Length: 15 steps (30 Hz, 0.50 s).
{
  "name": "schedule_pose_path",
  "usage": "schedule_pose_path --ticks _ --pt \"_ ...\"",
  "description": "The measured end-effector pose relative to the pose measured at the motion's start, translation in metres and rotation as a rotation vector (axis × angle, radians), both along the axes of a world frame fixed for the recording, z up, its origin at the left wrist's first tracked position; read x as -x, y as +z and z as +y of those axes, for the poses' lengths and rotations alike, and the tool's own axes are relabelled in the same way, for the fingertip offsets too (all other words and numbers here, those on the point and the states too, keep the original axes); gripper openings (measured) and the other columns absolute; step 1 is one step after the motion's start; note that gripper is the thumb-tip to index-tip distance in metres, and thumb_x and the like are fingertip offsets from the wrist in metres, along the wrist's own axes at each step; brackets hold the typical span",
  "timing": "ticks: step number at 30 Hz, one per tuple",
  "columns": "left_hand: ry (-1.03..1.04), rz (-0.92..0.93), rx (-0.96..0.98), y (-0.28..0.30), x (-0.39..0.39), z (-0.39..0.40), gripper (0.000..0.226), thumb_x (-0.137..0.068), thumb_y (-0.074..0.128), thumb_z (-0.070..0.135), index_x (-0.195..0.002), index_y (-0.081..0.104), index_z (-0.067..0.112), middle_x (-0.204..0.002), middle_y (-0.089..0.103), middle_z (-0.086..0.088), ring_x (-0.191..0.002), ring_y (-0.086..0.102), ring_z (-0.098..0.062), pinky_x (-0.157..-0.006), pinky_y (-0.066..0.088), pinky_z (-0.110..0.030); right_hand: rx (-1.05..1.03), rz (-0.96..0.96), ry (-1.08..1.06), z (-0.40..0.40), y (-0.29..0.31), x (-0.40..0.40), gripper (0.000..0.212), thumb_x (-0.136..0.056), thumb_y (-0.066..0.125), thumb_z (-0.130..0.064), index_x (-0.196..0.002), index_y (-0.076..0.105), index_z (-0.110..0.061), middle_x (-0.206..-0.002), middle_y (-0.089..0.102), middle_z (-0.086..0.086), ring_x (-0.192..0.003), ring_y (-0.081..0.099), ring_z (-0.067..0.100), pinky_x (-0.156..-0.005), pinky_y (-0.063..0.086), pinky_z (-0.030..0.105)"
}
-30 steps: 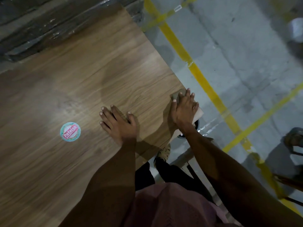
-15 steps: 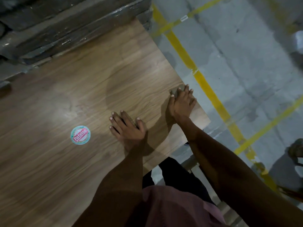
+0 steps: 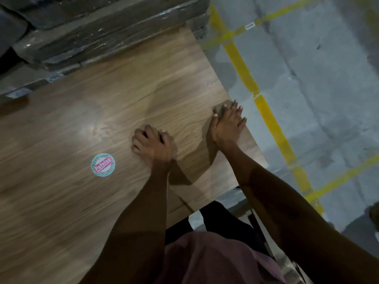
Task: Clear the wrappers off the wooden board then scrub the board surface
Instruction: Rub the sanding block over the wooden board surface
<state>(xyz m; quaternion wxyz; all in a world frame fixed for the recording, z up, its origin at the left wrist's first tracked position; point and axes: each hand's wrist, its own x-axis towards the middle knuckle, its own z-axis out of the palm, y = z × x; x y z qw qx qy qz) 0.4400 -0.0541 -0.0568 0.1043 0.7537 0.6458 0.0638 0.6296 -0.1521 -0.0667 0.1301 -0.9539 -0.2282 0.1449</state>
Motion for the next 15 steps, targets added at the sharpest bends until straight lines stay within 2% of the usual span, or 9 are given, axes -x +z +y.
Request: schedule_pose_path --ticks 2,6,8,10,12,15 --pt "-0.045 0.016 0.005 -0.003 -0.012 0.015 0.048 -0.093 0.048 0.049 -0.125 0.054 0.013 -0.129 0.051 -0.017 -0.115 0.050 -0.037 -0.097 0.038 -0.047 0.021 0.018 -0.029 0.013 -0.002 0.005 0.062 -0.105 0.037 -0.042 -0.159 0.032 -0.012 -0.172 0.006 0.016 -0.158 0.003 0.039 -0.124 0.006 0.061" --pt "-0.003 0.008 0.049 -0.006 -0.036 0.025 0.052 -0.094 0.045 0.051 -0.130 0.053 0.014 -0.138 0.048 -0.019 -0.121 0.048 -0.039 -0.099 0.036 -0.048 -0.025 -0.047 0.172 0.017 -0.008 0.014 0.061 -0.104 0.040 -0.042 -0.154 0.039 -0.008 -0.170 0.017 0.018 -0.157 0.011 0.040 -0.121 0.013 0.063" --pt "-0.007 0.020 0.050 -0.008 -0.042 0.025 0.055 -0.095 0.044 0.051 -0.137 0.050 0.015 -0.149 0.042 -0.020 -0.130 0.045 -0.041 -0.100 0.035 -0.049 -0.056 -0.066 0.200 0.017 -0.011 0.005 0.058 -0.103 0.039 -0.041 -0.151 0.043 -0.009 -0.169 0.020 0.016 -0.157 0.013 0.038 -0.121 0.012 0.062" --pt "-0.024 0.022 0.050 -0.011 -0.044 0.025 0.060 -0.096 0.043 0.050 -0.146 0.044 0.018 -0.163 0.029 -0.020 -0.147 0.031 -0.041 -0.107 0.031 -0.050 -0.075 -0.092 0.148 0.023 -0.012 -0.009 0.056 -0.103 0.039 -0.042 -0.150 0.045 -0.011 -0.169 0.022 0.015 -0.157 0.015 0.036 -0.122 0.010 0.061" --pt "-0.013 0.004 0.048 -0.012 -0.046 0.027 0.064 -0.095 0.043 0.050 -0.151 0.040 0.021 -0.168 0.019 -0.019 -0.155 0.018 -0.038 -0.110 0.029 -0.051 -0.073 -0.079 0.061 0.036 -0.011 -0.017 0.057 -0.103 0.037 -0.042 -0.152 0.044 -0.013 -0.170 0.020 0.014 -0.158 0.013 0.035 -0.123 0.007 0.060" --pt "-0.014 -0.025 0.052 -0.009 -0.046 0.026 0.064 -0.094 0.047 0.048 -0.152 0.040 0.021 -0.168 0.021 -0.017 -0.156 0.017 -0.036 -0.110 0.029 -0.050 -0.056 -0.043 -0.015 0.052 -0.008 -0.015 0.060 -0.104 0.037 -0.043 -0.156 0.039 -0.012 -0.171 0.013 0.016 -0.158 0.008 0.038 -0.123 0.004 0.061"
